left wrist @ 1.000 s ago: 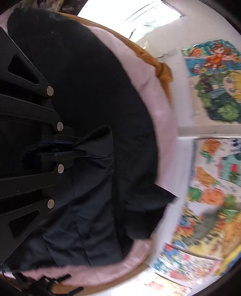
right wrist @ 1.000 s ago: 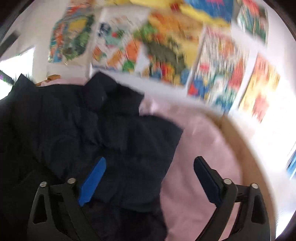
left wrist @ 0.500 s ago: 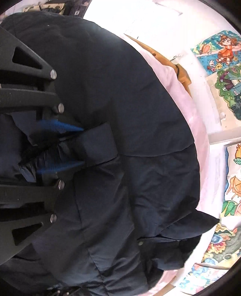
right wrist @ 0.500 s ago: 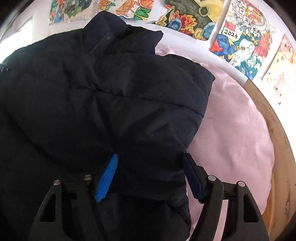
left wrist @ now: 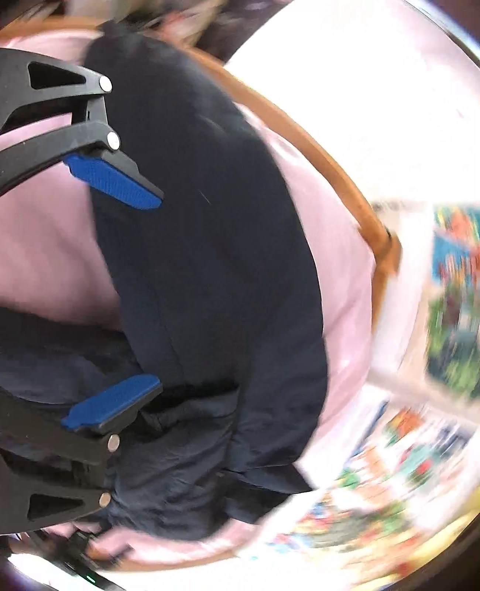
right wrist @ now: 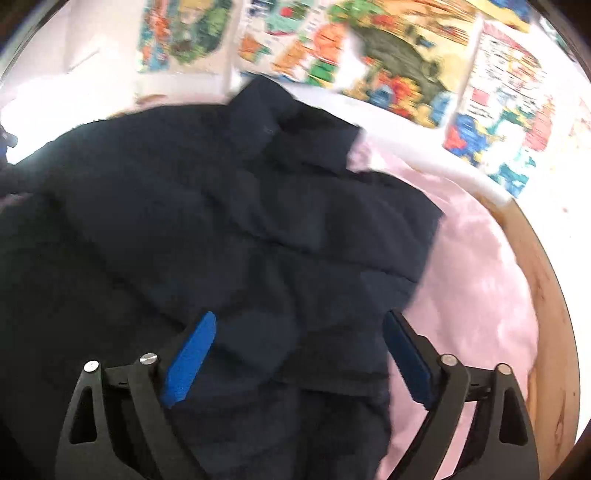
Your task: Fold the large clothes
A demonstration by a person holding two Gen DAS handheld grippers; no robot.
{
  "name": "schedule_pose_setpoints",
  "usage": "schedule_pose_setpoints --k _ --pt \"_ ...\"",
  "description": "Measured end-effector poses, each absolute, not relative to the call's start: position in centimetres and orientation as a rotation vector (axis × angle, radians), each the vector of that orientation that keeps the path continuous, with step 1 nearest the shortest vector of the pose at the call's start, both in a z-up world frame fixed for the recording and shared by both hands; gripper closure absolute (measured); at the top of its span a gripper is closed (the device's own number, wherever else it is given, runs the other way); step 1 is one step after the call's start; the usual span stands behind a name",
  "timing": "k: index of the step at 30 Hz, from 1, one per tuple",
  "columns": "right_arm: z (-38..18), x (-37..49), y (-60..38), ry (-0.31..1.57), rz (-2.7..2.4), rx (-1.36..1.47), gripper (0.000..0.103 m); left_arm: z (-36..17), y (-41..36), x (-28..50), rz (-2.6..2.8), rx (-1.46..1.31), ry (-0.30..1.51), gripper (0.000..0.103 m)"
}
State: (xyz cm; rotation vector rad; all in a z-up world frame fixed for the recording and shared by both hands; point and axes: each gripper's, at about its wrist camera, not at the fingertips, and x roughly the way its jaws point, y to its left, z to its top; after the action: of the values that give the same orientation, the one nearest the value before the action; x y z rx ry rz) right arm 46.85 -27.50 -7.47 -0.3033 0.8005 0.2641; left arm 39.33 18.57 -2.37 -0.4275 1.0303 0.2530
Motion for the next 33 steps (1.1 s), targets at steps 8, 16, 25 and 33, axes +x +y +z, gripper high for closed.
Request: schedule_pose_setpoints --k 8,16,25,33 --pt "-2.8 44.6 -23.8 0.877 0.568 -0.017 0.008 -9.6 27.5 30.9 0.271 -1.05 0.887 0.006" --pt "-3.3 42.6 -20.5 0.868 0.635 -0.047 0.008 -11.3 27.8 26.0 0.403 -1.239 0.615 0.006" --pt "-4.2 41.7 -19.7 0.88 0.646 -0.069 0.008 -13.6 28.4 28.9 0.587 -1.23 0.689 0.065" --pt "-4.9 42.2 -20.4 0.879 0.596 -0.065 0.008 -7.7 27.3 30.0 0.585 -1.004 0.616 0.096"
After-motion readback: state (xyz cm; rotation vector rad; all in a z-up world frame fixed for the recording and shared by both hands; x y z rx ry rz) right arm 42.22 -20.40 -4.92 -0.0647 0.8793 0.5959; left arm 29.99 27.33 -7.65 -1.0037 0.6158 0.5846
